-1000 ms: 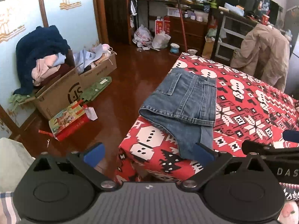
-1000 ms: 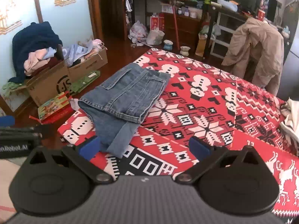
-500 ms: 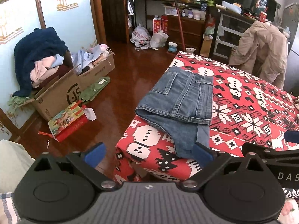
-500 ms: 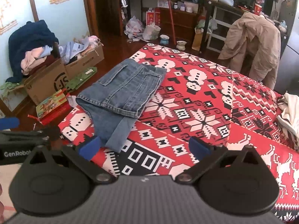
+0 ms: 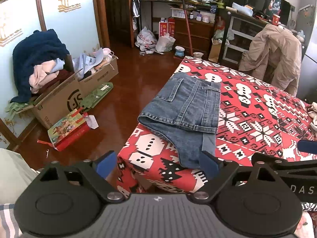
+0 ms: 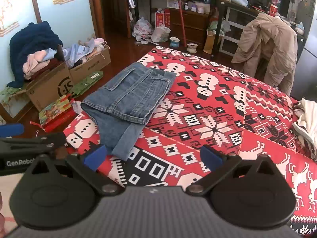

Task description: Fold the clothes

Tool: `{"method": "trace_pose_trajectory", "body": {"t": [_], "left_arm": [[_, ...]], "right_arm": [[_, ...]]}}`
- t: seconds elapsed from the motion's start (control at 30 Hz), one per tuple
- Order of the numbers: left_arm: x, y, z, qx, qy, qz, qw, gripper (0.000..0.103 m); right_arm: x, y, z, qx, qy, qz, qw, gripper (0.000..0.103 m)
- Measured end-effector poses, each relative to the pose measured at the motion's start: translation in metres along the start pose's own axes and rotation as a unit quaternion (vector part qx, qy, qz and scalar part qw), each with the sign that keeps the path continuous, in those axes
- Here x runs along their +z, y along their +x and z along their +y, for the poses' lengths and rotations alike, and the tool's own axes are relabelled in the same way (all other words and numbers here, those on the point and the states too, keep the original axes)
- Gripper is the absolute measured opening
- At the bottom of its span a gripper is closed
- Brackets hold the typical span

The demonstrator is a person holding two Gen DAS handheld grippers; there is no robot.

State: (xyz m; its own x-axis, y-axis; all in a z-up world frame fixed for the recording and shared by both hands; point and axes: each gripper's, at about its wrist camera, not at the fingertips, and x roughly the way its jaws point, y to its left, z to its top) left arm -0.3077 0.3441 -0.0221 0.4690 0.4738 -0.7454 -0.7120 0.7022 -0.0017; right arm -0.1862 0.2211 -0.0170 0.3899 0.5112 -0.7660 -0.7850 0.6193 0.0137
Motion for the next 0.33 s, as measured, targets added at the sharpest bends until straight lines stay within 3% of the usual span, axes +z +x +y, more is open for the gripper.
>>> {"method": "trace_pose_trajectory", "body": {"t": [0.33], "left_arm": [[0.0001,-0.0017,-0.0007,-0.003,-0.003,-0.002,1.0000,0.090]], "right_arm": [[0.0007,-0.0035,-0.0010,0.003,0.003,-0.001,1.000,0.102]]}}
